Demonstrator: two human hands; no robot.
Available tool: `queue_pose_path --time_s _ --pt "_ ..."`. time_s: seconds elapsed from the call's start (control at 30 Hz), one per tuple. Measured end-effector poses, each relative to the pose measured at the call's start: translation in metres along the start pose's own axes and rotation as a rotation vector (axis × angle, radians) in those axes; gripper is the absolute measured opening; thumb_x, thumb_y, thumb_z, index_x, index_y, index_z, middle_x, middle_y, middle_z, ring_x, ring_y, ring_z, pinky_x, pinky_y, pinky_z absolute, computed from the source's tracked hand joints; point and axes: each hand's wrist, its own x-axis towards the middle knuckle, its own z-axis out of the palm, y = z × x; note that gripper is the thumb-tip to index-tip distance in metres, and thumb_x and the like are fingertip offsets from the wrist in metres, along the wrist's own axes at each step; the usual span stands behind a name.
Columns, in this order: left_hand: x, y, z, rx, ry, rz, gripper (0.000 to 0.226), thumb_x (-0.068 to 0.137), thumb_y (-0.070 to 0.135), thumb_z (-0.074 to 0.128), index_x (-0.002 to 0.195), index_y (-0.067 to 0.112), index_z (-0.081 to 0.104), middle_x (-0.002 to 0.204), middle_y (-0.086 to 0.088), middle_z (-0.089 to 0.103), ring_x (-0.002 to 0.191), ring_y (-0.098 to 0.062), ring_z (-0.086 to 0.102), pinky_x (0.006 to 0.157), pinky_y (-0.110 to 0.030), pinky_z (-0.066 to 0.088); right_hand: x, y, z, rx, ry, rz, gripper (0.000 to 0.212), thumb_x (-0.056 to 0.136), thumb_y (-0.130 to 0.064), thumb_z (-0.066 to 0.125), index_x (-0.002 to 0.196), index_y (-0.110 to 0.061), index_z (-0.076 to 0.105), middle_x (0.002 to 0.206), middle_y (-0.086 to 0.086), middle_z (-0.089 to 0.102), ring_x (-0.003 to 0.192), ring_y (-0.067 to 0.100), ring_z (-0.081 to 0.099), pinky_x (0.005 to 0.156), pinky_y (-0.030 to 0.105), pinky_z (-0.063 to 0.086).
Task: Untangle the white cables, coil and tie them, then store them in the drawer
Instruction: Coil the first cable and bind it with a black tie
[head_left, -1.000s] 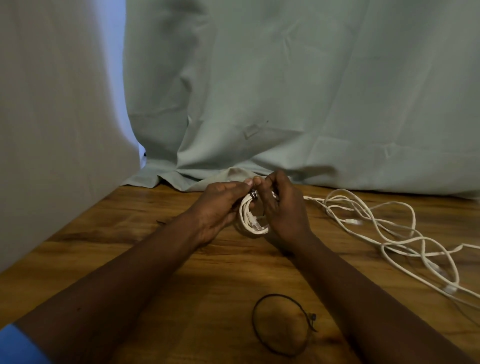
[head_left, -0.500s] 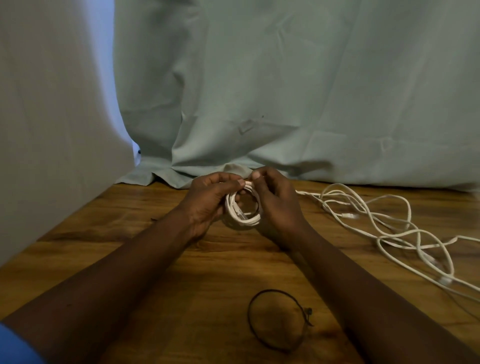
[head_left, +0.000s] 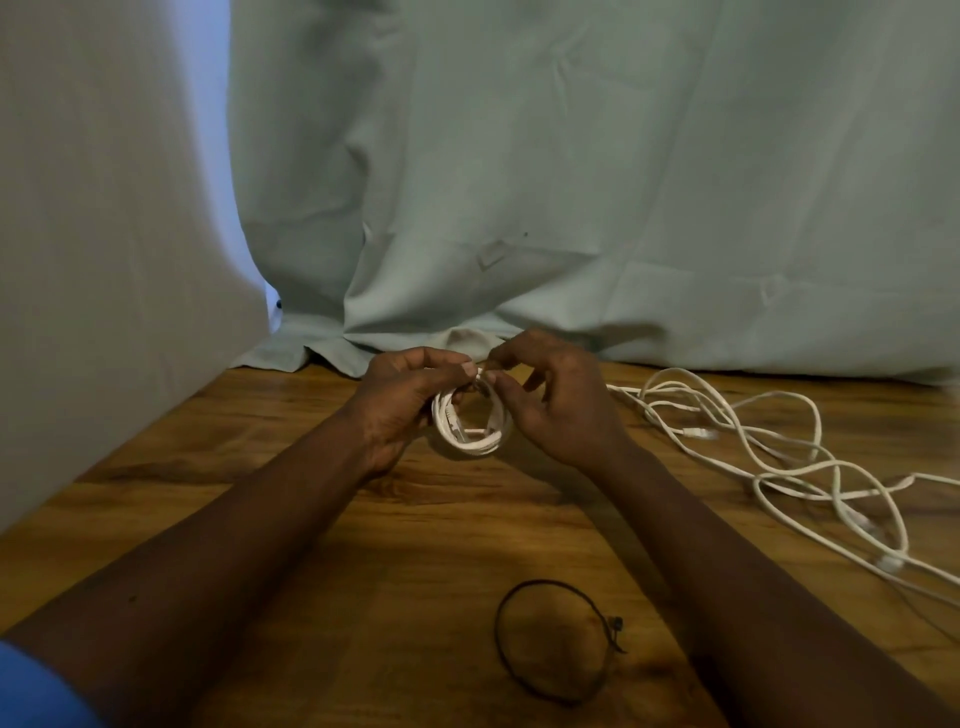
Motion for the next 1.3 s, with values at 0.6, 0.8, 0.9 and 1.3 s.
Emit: queue_pose_path --time_s 0.6,0.8,0.9,1.3 --pt "0.0 -0.004 -0.001 0.193 -0.206 0.171 0.033 0.081 -0.005 0.076 0.114 -0.011 0.069 0.105 -0.024 0.076 0.092 -0.026 0.076 0.079 -0.031 0.063 -0.005 -0.004 0.005 0.469 0.033 0.404 0.011 0.093 -0.009 0.072 0.083 -0.012 0.073 0.082 0.006 0.075 0.075 0.014 0.069 0.07 0.031 0.056" --pt "-0.003 -0.003 0.004 0.351 -0.188 0.301 0.031 0.079 -0.005 0.081 0.108 0.0 0.074 0.096 -0.019 0.079 0.092 -0.033 0.077 0.086 -0.044 0.063 -0.005 -0.014 0.006 0.882 0.04 0.699 0.01 0.097 -0.003 0.064 0.09 0.003 0.069 0.075 0.01 0.072 0.062 0.013 0.067 0.059 0.025 0.056" --pt "-0.008 -0.002 0.008 0.422 -0.182 0.355 0.043 0.078 -0.003 0.084 0.116 0.01 0.068 0.09 -0.012 0.08 0.09 -0.029 0.078 0.087 -0.046 0.062 -0.004 -0.013 0.009 1.01 0.047 0.814 0.011 0.098 -0.006 0.064 0.089 0.0 0.067 0.078 0.016 0.07 0.065 0.019 0.068 0.066 0.032 0.06" --pt "-0.01 0.002 0.01 0.879 -0.172 0.664 0.04 0.08 0.021 0.088 0.117 0.026 0.075 0.096 0.012 0.075 0.087 -0.004 0.071 0.081 -0.036 0.059 -0.006 -0.006 0.008 1.182 -0.036 0.868 0.017 0.096 -0.008 0.066 0.094 0.007 0.071 0.092 0.025 0.072 0.071 0.026 0.071 0.064 0.035 0.062"
